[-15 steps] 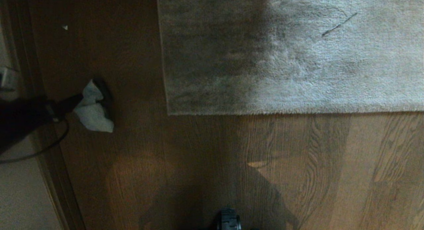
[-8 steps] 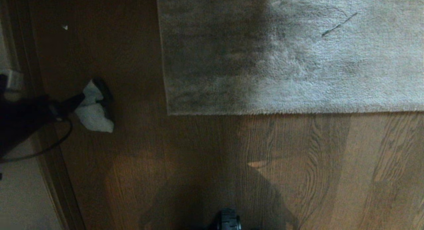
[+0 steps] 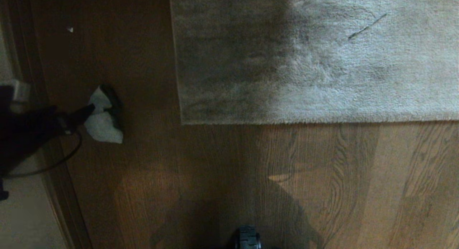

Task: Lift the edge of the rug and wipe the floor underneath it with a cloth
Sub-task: Pick up the rag

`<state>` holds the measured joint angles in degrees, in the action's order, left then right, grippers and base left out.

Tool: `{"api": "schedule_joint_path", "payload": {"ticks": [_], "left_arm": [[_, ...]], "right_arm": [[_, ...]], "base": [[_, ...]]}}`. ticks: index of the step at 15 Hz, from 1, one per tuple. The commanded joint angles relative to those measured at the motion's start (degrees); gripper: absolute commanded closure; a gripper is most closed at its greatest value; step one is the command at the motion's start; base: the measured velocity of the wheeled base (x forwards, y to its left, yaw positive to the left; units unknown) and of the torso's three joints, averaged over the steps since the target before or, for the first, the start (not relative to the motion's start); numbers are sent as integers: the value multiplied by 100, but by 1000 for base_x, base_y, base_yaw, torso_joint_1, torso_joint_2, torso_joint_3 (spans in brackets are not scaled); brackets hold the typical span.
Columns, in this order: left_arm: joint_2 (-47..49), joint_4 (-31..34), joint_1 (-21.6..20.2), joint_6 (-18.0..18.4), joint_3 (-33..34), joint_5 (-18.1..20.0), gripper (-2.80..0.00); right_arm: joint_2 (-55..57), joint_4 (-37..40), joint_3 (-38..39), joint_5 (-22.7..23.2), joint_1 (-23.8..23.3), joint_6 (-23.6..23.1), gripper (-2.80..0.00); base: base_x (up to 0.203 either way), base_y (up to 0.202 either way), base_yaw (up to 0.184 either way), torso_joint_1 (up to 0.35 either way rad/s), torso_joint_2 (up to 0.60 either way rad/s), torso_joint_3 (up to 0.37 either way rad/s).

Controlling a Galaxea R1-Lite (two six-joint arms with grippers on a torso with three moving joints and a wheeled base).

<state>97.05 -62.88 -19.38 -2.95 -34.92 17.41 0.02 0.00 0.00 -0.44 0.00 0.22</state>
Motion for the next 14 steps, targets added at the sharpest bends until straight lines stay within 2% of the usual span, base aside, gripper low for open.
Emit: {"api": "schedule_joint_path", "payload": {"ticks": [1, 5, 14], "left_arm": [[60, -116, 13, 5, 76, 8, -280], [120, -376, 75, 5, 300, 9, -280], [308, -618, 189, 5, 301, -1, -280]], "right_arm": [[-2, 0, 0, 0, 0, 4, 0], [-2, 0, 0, -2, 1, 4, 0], [-2, 0, 0, 0, 0, 4, 0]], "base": [[0, 0, 0, 0, 0, 0], [0, 0, 0, 0, 0, 0], [0, 0, 0, 0, 0, 0]]}}
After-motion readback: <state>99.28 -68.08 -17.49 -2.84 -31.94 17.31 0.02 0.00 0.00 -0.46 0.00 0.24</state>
